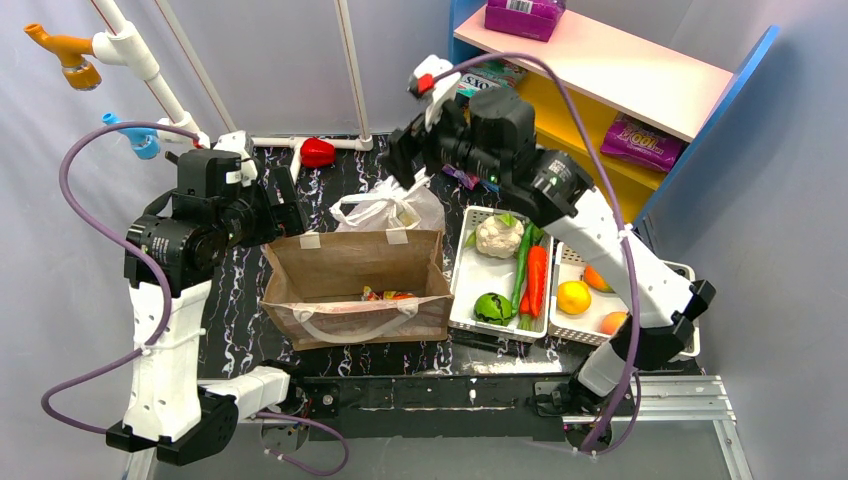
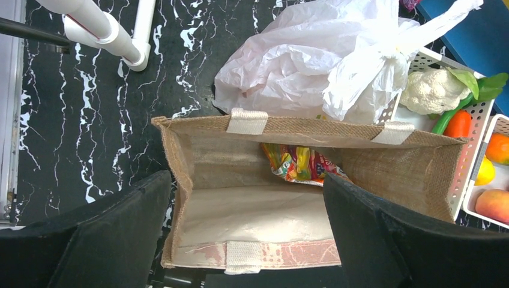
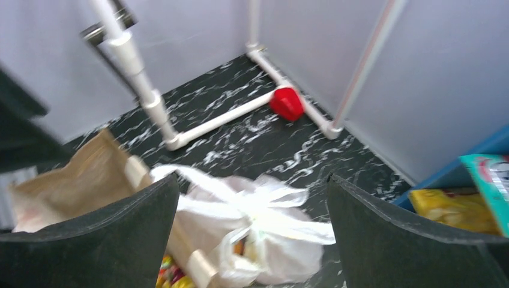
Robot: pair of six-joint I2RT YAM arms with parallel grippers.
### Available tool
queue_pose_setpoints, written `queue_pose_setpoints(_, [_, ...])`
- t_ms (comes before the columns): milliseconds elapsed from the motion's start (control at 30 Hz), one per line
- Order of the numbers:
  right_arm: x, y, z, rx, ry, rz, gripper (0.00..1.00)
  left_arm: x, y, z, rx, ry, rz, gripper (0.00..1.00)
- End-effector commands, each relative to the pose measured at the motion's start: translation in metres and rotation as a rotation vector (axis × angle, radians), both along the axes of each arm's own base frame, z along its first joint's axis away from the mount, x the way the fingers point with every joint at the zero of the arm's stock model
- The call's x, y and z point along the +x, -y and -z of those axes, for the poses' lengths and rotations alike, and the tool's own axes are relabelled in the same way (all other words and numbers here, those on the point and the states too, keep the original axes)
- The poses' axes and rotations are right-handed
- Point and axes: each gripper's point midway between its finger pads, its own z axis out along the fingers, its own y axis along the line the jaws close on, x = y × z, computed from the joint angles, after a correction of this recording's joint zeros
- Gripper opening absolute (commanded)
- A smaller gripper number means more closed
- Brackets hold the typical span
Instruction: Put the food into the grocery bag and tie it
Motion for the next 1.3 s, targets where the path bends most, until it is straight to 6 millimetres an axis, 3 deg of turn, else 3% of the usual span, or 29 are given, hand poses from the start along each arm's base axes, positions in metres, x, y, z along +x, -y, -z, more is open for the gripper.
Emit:
queue_pose_setpoints(0, [0.051, 0.024, -0.043, 0.097, 0.072, 0.126, 0.98, -0.009, 0.0, -0.001, -0.013, 0.01, 0.015, 0.98])
queue_pose_setpoints(200, [0.104, 0.063, -0.063, 0.174, 0.093, 0.223, 0.98, -0.018, 0.001, 0.006, -0.025, -0.005, 0.022, 0.98])
queue_pose_setpoints(400, [0.164, 0.117, -0.083, 0.195, 0.204, 0.422, 0.98, -0.022, 0.006, 0.014, -0.06, -0.021, 0.024, 0.98])
queue_pose_setpoints(633, [0.213, 0.158, -0.098, 0.162, 0.377, 0.563, 0.98, -0.021, 0.012, 0.016, -0.09, -0.021, 0.033, 0.98])
queue_pose_setpoints(733, [0.232, 0.179, -0.103, 0.17, 0.399, 0.637, 0.98, -0.023, 0.012, 0.017, -0.097, -0.024, 0.028, 0.98])
queue_pose_setpoints(1000, [0.267, 0.21, -0.108, 0.169, 0.463, 0.688, 0.98, -0.03, 0.012, 0.024, -0.111, -0.042, 0.021, 0.98])
queue_pose_setpoints(1267, [0.289, 0.228, -0.101, 0.162, 0.479, 0.674, 0.98, -0.032, 0.013, 0.027, -0.112, -0.072, 0.025, 0.98])
